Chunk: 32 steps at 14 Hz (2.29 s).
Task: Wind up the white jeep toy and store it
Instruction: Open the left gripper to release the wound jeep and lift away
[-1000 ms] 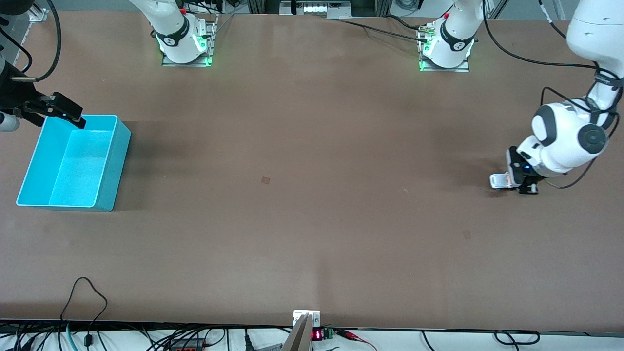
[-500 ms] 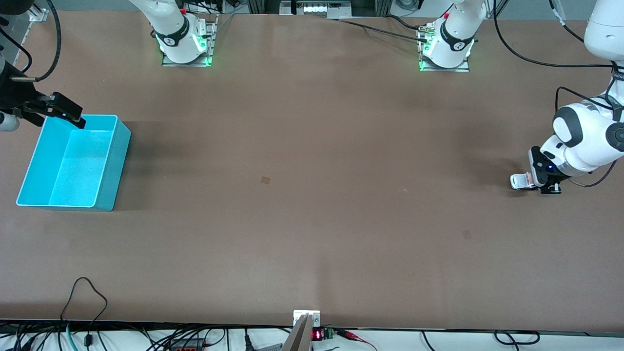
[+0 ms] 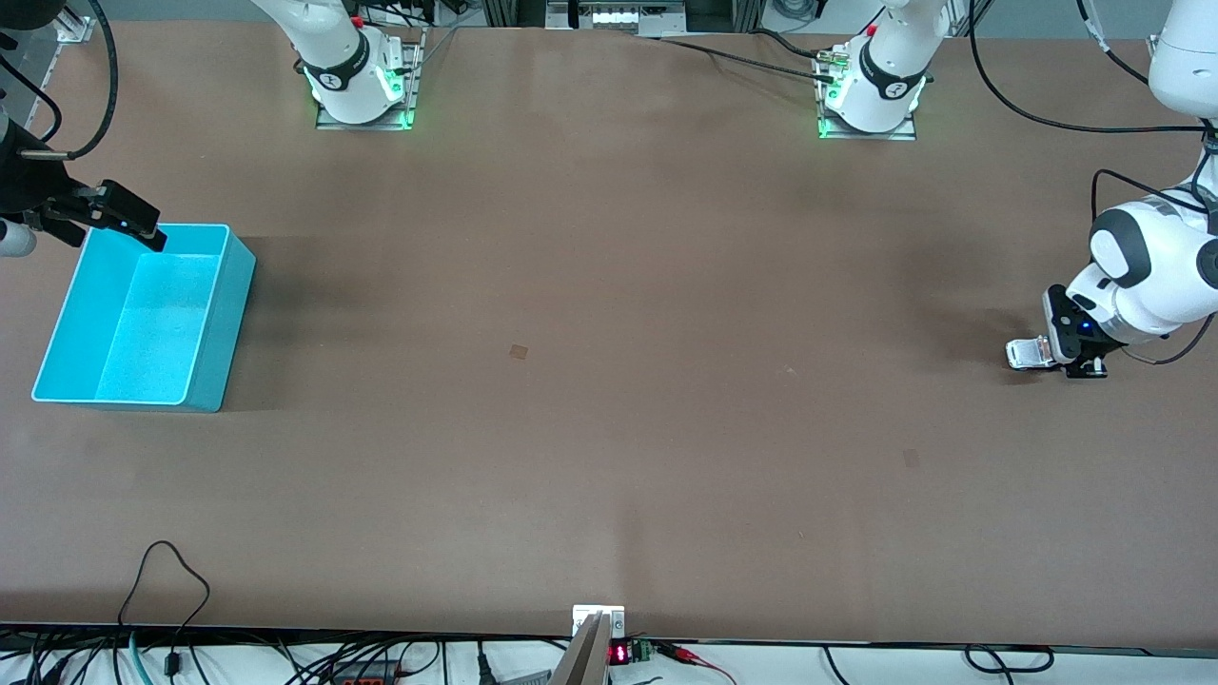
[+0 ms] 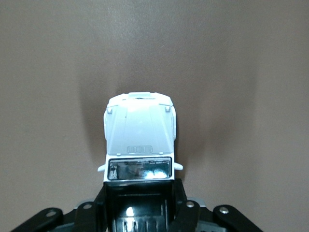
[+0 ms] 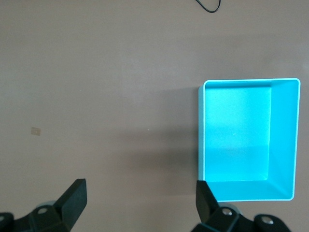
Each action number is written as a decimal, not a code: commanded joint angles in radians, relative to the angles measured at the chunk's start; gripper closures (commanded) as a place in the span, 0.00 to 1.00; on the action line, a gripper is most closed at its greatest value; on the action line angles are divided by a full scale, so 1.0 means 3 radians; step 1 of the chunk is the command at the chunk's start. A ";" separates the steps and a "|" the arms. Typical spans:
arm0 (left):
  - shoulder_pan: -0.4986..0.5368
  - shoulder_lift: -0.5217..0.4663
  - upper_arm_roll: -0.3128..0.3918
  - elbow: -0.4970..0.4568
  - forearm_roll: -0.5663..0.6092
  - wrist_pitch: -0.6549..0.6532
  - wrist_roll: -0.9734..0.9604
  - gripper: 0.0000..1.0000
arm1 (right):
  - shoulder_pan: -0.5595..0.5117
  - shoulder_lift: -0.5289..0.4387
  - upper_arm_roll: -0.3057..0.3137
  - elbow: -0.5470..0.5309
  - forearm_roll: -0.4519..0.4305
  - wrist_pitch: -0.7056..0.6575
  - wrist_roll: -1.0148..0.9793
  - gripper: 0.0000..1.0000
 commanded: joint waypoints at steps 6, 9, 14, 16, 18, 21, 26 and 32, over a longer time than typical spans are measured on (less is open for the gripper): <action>0.0055 0.0096 -0.0045 0.0105 0.0050 0.0000 0.0061 0.00 | -0.0066 -0.0022 0.0052 -0.0009 0.0061 -0.0004 -0.0059 0.00; 0.0049 -0.0134 -0.0132 0.0110 0.0045 -0.0271 0.0025 0.00 | -0.0066 -0.0022 0.0052 -0.0009 0.0061 -0.0009 -0.0059 0.00; 0.0044 -0.0492 -0.0270 0.0344 0.0040 -0.1312 -0.0669 0.00 | -0.0066 -0.0022 0.0052 -0.0009 0.0061 -0.0009 -0.0059 0.00; 0.0044 -0.0539 -0.0362 0.0559 0.0040 -0.1762 -0.0991 0.00 | -0.0066 -0.0027 0.0052 -0.0009 0.0061 -0.0009 -0.0059 0.00; 0.0044 -0.0570 -0.0505 0.0820 0.0040 -0.2268 -0.1506 0.00 | -0.0066 -0.0027 0.0052 -0.0009 0.0061 -0.0009 -0.0059 0.00; 0.0034 -0.0570 -0.0761 0.1224 0.0050 -0.2898 -0.2166 0.00 | -0.0066 -0.0027 0.0052 -0.0009 0.0061 -0.0009 -0.0059 0.00; 0.0029 -0.0575 -0.1292 0.1797 0.0050 -0.3630 -0.3587 0.00 | -0.0066 -0.0027 0.0047 -0.0009 0.0061 -0.0009 -0.0059 0.00; -0.0256 -0.0661 -0.1544 0.2222 0.0045 -0.4050 -0.5271 0.00 | -0.0066 -0.0027 0.0047 -0.0009 0.0061 -0.0009 -0.0059 0.00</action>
